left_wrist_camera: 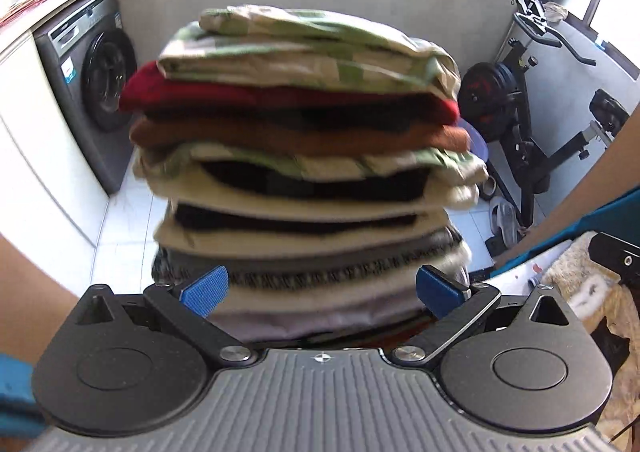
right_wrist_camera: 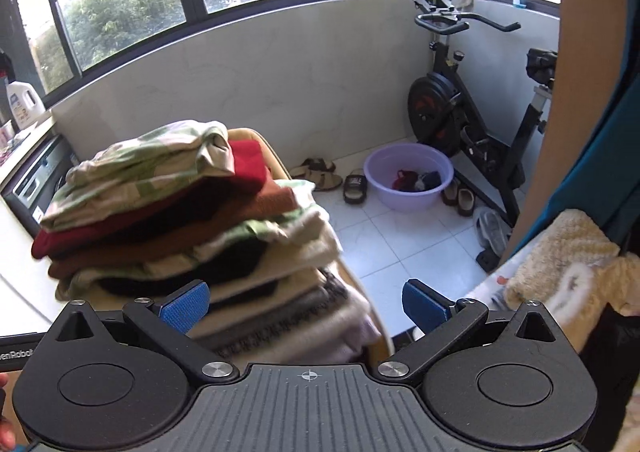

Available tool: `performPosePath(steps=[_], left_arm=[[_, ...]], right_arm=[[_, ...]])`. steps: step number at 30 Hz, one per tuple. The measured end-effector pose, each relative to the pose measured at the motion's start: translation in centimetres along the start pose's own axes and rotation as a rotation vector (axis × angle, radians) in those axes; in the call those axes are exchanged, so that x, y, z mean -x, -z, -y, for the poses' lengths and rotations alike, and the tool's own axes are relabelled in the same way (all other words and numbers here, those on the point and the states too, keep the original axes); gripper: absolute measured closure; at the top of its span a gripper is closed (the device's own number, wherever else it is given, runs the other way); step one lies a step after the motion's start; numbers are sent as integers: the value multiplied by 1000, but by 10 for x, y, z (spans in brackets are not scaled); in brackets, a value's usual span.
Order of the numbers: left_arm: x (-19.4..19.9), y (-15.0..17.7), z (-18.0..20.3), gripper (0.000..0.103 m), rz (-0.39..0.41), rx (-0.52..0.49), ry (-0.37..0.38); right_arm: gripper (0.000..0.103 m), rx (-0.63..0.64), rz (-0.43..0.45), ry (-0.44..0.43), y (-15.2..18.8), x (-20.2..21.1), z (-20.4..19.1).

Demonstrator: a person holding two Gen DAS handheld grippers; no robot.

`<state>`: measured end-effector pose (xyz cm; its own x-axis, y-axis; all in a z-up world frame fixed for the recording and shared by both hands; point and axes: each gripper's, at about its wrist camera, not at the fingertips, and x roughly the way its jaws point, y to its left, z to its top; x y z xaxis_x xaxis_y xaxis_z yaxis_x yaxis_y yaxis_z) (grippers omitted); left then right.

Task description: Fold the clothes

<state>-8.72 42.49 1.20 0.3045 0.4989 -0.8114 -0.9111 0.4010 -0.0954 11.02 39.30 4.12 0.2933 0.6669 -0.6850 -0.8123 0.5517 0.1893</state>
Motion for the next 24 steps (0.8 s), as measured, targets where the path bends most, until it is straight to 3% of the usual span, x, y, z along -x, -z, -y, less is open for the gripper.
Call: performPosePath(steps=[6, 12, 17, 22, 24], left_arm=[[41, 56, 38, 1, 8, -2, -16], [78, 96, 58, 0, 35, -14, -19], [85, 119, 55, 1, -43, 18, -20], [106, 143, 53, 1, -11, -91, -95], [115, 152, 46, 1, -15, -110, -92]], right_arm=[[1, 58, 20, 2, 35, 59, 46], [1, 54, 8, -9, 60, 99, 67], [1, 57, -3, 16, 89, 124, 68], [1, 24, -25, 36, 124, 148, 56], [1, 7, -32, 51, 136, 157, 48]])
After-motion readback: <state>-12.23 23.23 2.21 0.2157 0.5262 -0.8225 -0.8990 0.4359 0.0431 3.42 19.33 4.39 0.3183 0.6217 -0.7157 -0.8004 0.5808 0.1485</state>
